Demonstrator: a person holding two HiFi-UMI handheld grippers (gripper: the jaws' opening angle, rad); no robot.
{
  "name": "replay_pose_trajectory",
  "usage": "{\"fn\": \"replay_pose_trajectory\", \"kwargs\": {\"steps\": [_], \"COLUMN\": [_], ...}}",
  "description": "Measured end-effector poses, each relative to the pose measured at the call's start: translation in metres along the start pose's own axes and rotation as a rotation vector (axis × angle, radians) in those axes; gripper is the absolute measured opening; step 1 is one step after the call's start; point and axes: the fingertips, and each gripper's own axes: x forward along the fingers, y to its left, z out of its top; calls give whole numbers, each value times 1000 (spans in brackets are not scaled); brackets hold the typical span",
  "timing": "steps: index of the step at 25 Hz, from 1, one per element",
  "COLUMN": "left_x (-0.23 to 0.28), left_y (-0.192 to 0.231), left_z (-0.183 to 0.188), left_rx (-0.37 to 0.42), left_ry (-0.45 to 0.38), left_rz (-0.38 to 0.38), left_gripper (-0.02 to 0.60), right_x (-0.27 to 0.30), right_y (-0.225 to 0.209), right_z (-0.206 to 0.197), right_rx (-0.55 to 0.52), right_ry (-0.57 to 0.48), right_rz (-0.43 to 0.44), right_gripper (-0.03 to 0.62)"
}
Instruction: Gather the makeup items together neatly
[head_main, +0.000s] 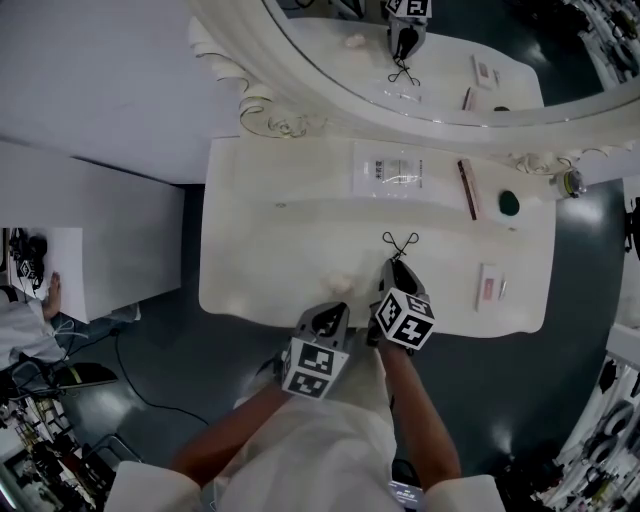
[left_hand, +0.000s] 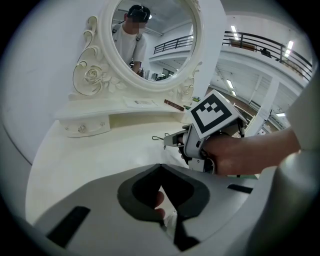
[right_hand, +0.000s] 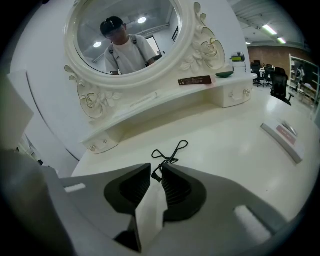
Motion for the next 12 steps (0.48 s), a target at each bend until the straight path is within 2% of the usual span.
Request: {"fn": "replay_pose_trajectory", "kwargs": {"steps": [7, 12], "left_x": [-1, -2], "left_y": [2, 4], "left_z": [4, 4], "left_rx": [-3, -8], "left_ry": [-9, -10], "left_rz": [7, 12], "left_gripper": [2, 2], "right_x": [3, 2], "right_y": [-3, -2], "right_z": [-3, -4], "right_rx": [-18, -45], "right_ry": [34, 45], "right_rz": [-5, 6], "right_gripper": [14, 8]}}
